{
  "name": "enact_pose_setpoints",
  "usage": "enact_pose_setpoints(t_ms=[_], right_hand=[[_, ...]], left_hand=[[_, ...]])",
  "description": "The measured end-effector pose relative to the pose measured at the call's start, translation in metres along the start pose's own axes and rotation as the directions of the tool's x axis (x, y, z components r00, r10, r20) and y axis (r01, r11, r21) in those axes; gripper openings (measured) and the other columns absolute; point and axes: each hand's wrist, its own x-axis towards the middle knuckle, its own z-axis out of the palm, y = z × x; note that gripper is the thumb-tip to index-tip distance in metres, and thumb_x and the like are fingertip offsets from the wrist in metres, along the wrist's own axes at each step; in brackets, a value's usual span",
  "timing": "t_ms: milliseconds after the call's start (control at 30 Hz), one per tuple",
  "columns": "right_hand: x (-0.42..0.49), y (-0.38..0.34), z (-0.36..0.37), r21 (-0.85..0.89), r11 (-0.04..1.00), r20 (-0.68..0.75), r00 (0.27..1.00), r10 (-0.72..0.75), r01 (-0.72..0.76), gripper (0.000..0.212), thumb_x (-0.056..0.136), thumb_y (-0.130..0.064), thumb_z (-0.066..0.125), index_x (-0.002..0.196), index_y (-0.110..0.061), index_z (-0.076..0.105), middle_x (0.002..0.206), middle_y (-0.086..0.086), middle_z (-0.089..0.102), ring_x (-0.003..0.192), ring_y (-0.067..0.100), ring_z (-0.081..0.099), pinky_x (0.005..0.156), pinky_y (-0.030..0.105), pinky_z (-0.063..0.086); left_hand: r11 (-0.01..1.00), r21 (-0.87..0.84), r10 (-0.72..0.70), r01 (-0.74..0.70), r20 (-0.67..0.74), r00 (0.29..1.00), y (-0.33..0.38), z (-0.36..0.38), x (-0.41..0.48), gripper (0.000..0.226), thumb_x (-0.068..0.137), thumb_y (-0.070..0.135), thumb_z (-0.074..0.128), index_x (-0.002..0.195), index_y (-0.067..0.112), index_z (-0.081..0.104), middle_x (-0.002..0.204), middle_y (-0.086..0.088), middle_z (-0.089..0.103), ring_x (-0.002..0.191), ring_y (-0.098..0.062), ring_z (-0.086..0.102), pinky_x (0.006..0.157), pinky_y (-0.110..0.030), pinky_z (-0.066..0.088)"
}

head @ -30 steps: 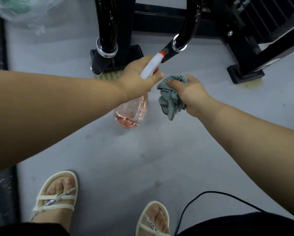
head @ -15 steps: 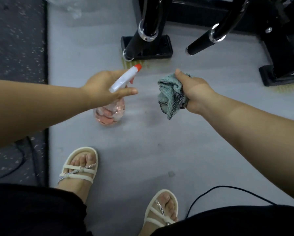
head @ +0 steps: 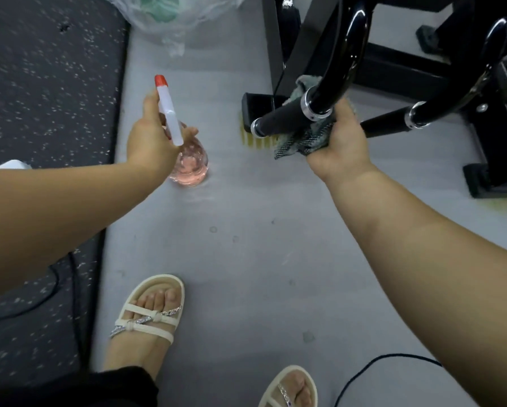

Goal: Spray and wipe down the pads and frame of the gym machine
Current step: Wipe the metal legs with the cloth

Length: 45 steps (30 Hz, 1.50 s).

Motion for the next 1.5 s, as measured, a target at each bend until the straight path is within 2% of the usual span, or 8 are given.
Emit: enact_pose_setpoints(t_ms=[167, 367, 533, 767, 1000, 1233, 1400, 1500], right_hand=[[-0.004, 0.018, 0.022, -0.062, 0.998, 0.188, 0.982, -0.004, 0.016, 0.021, 0.073, -0.024, 0.055, 0.075, -0.006, 0.065, 0.075, 0.013, 0.062, 0.072, 0.027, 0.060, 0.079, 0.039, 0.051], [0.005, 0.015, 0.024, -0.308, 0.950, 0.152, 0.984, 0.091, -0.041, 0.019, 0.093, -0.026, 0.052, 0.096, -0.010, 0.061, 0.093, 0.011, 0.062, 0.089, 0.029, 0.060, 0.089, 0.043, 0.048], [-0.001, -0.030, 0.027, -0.294, 0.956, 0.376, 0.920, 0.107, 0.009, 0.015, 0.090, -0.023, 0.053, 0.086, -0.009, 0.056, 0.076, 0.008, 0.060, 0.073, 0.024, 0.062, 0.069, 0.037, 0.056], [0.001, -0.010, 0.030, -0.542, 0.839, 0.275, 0.954, 0.119, 0.051, 0.033, 0.067, -0.037, 0.069, 0.089, -0.013, 0.065, 0.091, 0.014, 0.064, 0.086, 0.030, 0.060, 0.079, 0.042, 0.042], [-0.007, -0.027, 0.019, -0.206, 0.978, 0.408, 0.904, 0.127, -0.045, 0.031, 0.090, -0.029, 0.048, 0.084, -0.004, 0.066, 0.087, 0.013, 0.065, 0.093, 0.029, 0.062, 0.097, 0.045, 0.046], [0.018, 0.007, 0.021, -0.380, 0.925, 0.237, 0.968, 0.086, 0.011, 0.023, 0.092, -0.029, 0.051, 0.098, -0.010, 0.060, 0.096, 0.010, 0.063, 0.088, 0.026, 0.061, 0.071, 0.030, 0.053], [0.017, 0.029, 0.024, -0.300, 0.953, 0.141, 0.985, 0.096, -0.050, 0.023, 0.097, -0.023, 0.043, 0.089, -0.010, 0.060, 0.090, 0.011, 0.064, 0.086, 0.027, 0.060, 0.082, 0.036, 0.050], [0.005, 0.027, 0.020, 0.071, 0.997, 0.197, 0.980, -0.005, -0.010, 0.021, 0.093, -0.019, 0.042, 0.091, -0.005, 0.057, 0.086, 0.014, 0.063, 0.083, 0.028, 0.061, 0.083, 0.038, 0.051]], left_hand=[[0.978, 0.208, 0.006, -0.026, 0.097, 0.995, 0.002, 0.003, 0.009, 0.073, 0.084, 0.016, 0.068, 0.143, 0.022, 0.025, 0.105, -0.006, 0.057, 0.090, -0.021, 0.058, 0.079, -0.031, 0.048], [0.892, 0.451, -0.096, 0.007, 0.174, 0.980, 0.005, -0.023, -0.010, 0.082, 0.080, 0.018, 0.071, 0.146, 0.021, 0.022, 0.138, -0.009, 0.027, 0.109, -0.032, 0.049, 0.093, -0.044, 0.045], [0.954, 0.298, 0.074, -0.043, -0.093, 0.993, 0.032, -0.029, -0.043, 0.026, 0.084, 0.013, 0.056, 0.108, 0.013, 0.045, 0.106, -0.002, 0.041, 0.084, -0.022, 0.043, 0.071, -0.033, 0.032], [0.975, 0.058, 0.185, -0.214, 0.320, 0.929, 0.087, 0.028, -0.052, 0.038, 0.088, 0.011, 0.049, 0.125, 0.021, 0.045, 0.107, 0.007, 0.051, 0.096, -0.012, 0.050, 0.078, -0.016, 0.037], [0.988, -0.151, 0.095, -0.034, 0.420, 0.903, 0.091, 0.052, -0.019, 0.055, 0.087, -0.004, 0.036, 0.136, 0.022, 0.036, 0.128, -0.004, 0.049, 0.093, -0.019, 0.051, 0.049, -0.011, 0.041], [0.995, -0.099, 0.064, -0.017, 0.496, 0.866, 0.082, 0.050, -0.019, 0.064, 0.091, 0.001, 0.036, 0.145, 0.032, 0.023, 0.113, 0.009, 0.052, 0.077, -0.001, 0.048, 0.052, -0.002, 0.038], [0.979, -0.075, -0.127, 0.192, 0.516, 0.847, 0.075, 0.051, -0.006, 0.061, 0.092, 0.009, 0.038, 0.148, 0.029, 0.026, 0.141, -0.001, 0.046, 0.122, -0.018, 0.048, 0.105, -0.031, 0.040], [0.964, -0.143, -0.119, 0.226, 0.525, 0.843, 0.070, 0.055, -0.008, 0.060, 0.087, 0.002, 0.036, 0.140, 0.029, 0.043, 0.125, 0.002, 0.055, 0.108, -0.015, 0.050, 0.104, -0.031, 0.040]])
